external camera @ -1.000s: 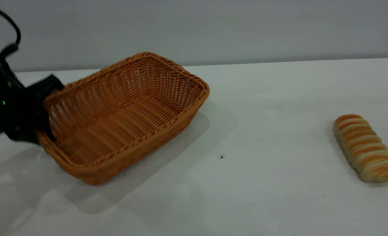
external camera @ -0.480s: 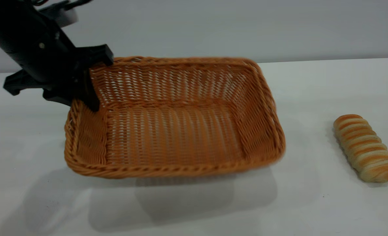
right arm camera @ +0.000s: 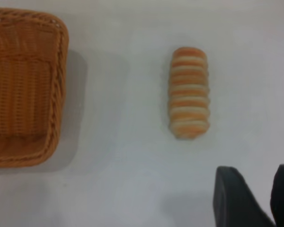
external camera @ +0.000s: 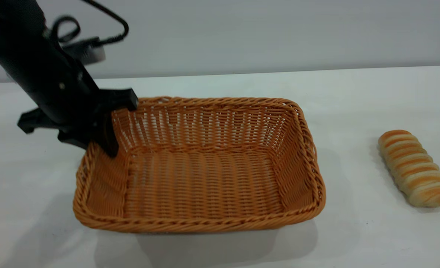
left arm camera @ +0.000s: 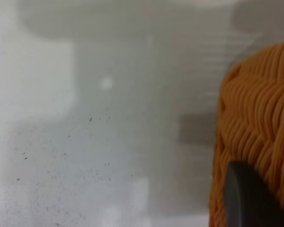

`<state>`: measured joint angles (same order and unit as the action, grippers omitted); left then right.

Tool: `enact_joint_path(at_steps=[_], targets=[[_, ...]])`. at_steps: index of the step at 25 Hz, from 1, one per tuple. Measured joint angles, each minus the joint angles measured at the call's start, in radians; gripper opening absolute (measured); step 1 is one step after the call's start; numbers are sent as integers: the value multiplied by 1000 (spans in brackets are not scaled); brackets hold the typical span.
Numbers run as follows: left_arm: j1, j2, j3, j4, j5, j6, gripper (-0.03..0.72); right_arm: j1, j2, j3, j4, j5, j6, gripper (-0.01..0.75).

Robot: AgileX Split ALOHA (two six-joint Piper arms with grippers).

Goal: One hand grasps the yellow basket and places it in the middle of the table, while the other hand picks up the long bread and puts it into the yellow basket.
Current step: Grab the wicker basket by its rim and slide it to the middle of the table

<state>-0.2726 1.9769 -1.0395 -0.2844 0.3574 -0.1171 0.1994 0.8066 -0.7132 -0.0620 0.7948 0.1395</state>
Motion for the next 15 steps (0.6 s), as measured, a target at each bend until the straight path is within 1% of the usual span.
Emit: enact_joint_path(at_steps=[5, 7, 9, 12, 14, 15], targets=[[0, 50, -4, -7, -16, -3, 113, 0, 13, 0, -22, -10, -1, 238], [0, 54, -5, -7, -28, -3, 130, 0, 35, 0, -25, -10, -3, 238], [0, 55, -5, -7, -42, 5, 193, 0, 65, 0, -26, -11, -17, 238], [0, 55, -5, -6, -59, 15, 349, 0, 114, 0, -26, -22, -50, 251], [0, 55, -5, -6, -60, 18, 457, 0, 149, 0, -24, -52, -69, 281], [0, 55, -5, -6, -60, 18, 504, 0, 164, 0, -22, -74, -76, 312]])
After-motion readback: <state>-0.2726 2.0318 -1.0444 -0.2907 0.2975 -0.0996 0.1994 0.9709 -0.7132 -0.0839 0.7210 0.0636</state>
